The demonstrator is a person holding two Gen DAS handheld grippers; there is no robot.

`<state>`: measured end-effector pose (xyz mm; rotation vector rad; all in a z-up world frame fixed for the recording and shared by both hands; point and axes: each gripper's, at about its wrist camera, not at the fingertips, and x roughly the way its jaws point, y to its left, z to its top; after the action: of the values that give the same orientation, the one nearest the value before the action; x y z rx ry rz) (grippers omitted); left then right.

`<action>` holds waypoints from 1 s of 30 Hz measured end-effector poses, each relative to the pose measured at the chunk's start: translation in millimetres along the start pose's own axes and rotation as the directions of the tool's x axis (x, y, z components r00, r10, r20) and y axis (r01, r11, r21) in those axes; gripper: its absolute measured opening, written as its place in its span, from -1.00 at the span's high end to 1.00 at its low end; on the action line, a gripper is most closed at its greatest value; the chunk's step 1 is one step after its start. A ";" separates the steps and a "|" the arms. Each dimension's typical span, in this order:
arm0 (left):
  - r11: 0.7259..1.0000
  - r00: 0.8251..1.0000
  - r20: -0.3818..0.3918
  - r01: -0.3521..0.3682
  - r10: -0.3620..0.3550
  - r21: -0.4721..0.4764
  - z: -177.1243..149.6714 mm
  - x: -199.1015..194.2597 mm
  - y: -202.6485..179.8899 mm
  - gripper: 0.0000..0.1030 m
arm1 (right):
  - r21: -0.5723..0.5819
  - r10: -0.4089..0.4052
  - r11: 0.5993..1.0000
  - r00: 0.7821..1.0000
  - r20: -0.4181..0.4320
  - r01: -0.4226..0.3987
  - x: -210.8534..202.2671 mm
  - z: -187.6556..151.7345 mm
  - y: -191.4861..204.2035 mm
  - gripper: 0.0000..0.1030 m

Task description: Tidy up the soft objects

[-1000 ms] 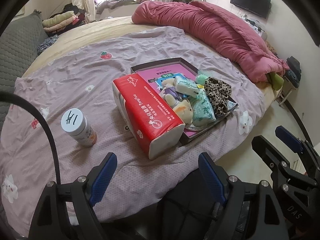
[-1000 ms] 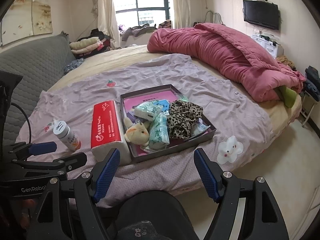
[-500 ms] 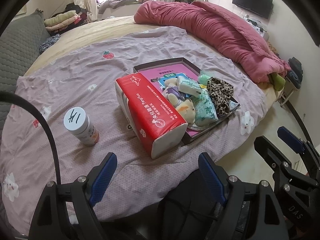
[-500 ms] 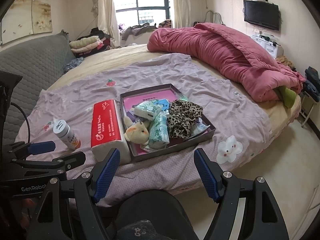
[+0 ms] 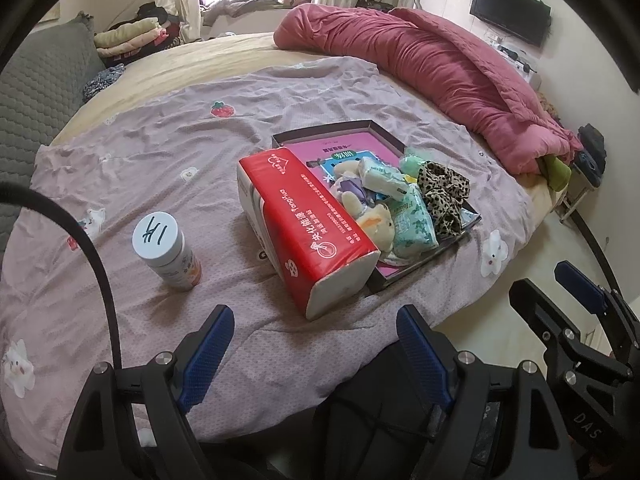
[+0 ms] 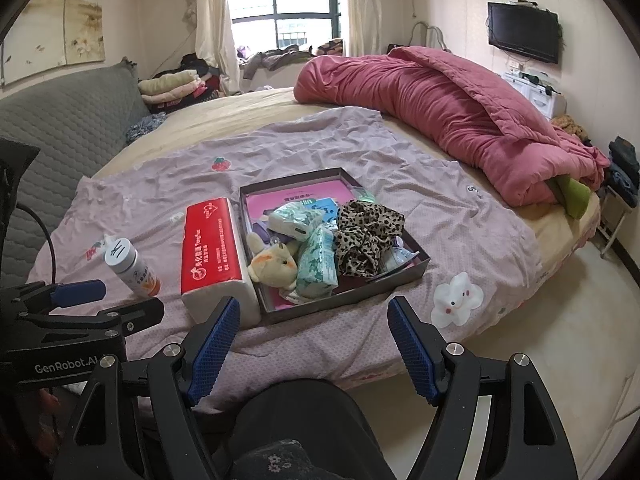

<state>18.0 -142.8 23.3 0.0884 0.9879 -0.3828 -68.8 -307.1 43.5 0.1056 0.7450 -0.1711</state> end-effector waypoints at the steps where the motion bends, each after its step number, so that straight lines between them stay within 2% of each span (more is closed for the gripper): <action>1: 1.000 1.000 0.001 -0.001 0.001 0.001 0.0 -0.1 -0.1 -0.61 | 0.000 0.001 1.000 1.000 -0.002 -0.001 0.1 0.0 0.0 -0.50; 30: 1.000 1.000 -0.019 -0.015 0.015 0.010 -0.3 2.8 -2.2 -0.61 | -0.003 0.001 1.000 1.000 -0.007 -0.001 -0.8 0.0 -0.3 -0.50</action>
<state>18.3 -145.5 21.0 0.1086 1.0034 -0.3736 -69.4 -307.3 44.0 0.1038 0.7524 -0.1688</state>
